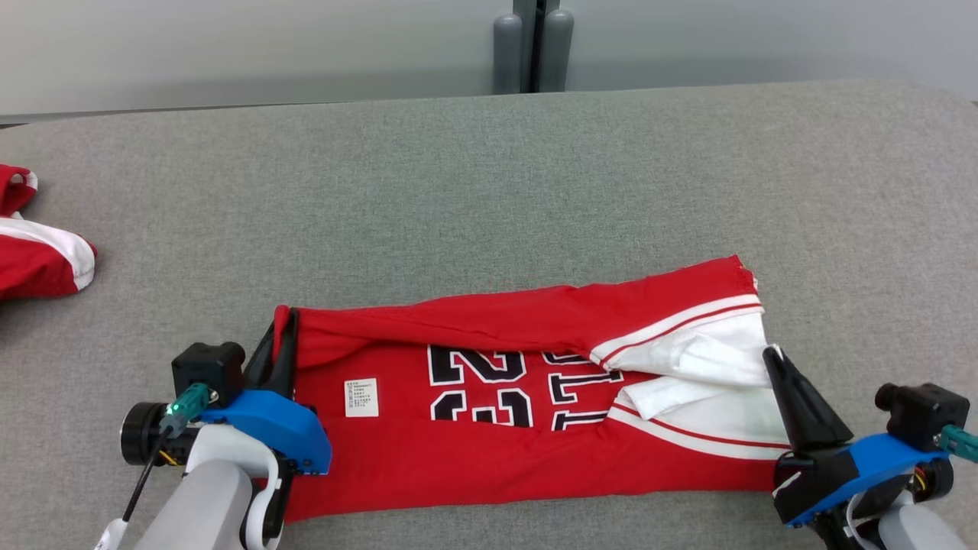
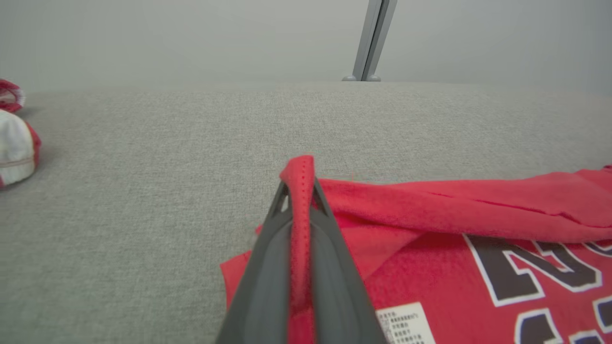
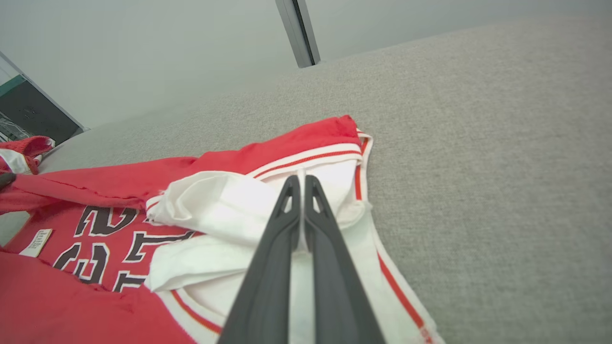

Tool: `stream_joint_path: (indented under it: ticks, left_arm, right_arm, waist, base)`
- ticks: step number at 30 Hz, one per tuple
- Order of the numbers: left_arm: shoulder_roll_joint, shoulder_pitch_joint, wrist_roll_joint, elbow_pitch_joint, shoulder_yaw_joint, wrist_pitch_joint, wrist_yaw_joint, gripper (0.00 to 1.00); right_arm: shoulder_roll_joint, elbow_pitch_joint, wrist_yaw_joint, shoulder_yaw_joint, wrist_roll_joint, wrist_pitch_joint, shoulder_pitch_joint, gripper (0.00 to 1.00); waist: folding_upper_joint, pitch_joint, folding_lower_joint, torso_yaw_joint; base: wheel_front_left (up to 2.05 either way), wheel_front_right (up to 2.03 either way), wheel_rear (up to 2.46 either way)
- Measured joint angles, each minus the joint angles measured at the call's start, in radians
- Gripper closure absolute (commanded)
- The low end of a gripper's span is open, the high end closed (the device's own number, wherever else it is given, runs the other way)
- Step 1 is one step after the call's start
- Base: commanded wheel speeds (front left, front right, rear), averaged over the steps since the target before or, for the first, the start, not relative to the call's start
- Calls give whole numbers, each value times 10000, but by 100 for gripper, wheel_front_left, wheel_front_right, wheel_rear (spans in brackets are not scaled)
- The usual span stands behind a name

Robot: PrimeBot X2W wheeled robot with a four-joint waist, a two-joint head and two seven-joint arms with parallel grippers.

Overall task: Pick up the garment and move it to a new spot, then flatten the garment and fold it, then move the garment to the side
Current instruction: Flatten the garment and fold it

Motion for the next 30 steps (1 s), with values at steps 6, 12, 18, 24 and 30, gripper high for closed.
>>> stream_joint_path:
  ticks: [6,12,18,24,30]
  left_arm:
    - [-36,426,-21,-307,142,-441,303,0]
    - [-86,1213,65,-1080,763,-773,639,0]
    - [-391,2147,936,-2711,2123,-800,980,0]
    - [-1003,2947,1956,-3774,3459,-802,1003,0]
    - [-1622,3496,2957,-4429,4383,-809,523,0]
  right_arm:
    - [349,-203,0,-441,-376,182,476,0]
    - [364,-349,0,-876,-625,290,640,0]
    - [196,-395,0,-1218,-949,704,310,0]
    - [82,510,0,-1358,-1557,1720,-386,0]
    - [134,1561,0,-1327,-1793,2226,-755,0]
  waist:
    - [0,-154,1,16]
    - [0,-399,0,18]
    - [1,-446,0,189]
    - [1,-398,0,448]
    - [1,-289,1,713]
  base:
    - [0,0,0]
    - [0,0,0]
    - [0,0,0]
    - [0,0,0]
    - [0,0,0]
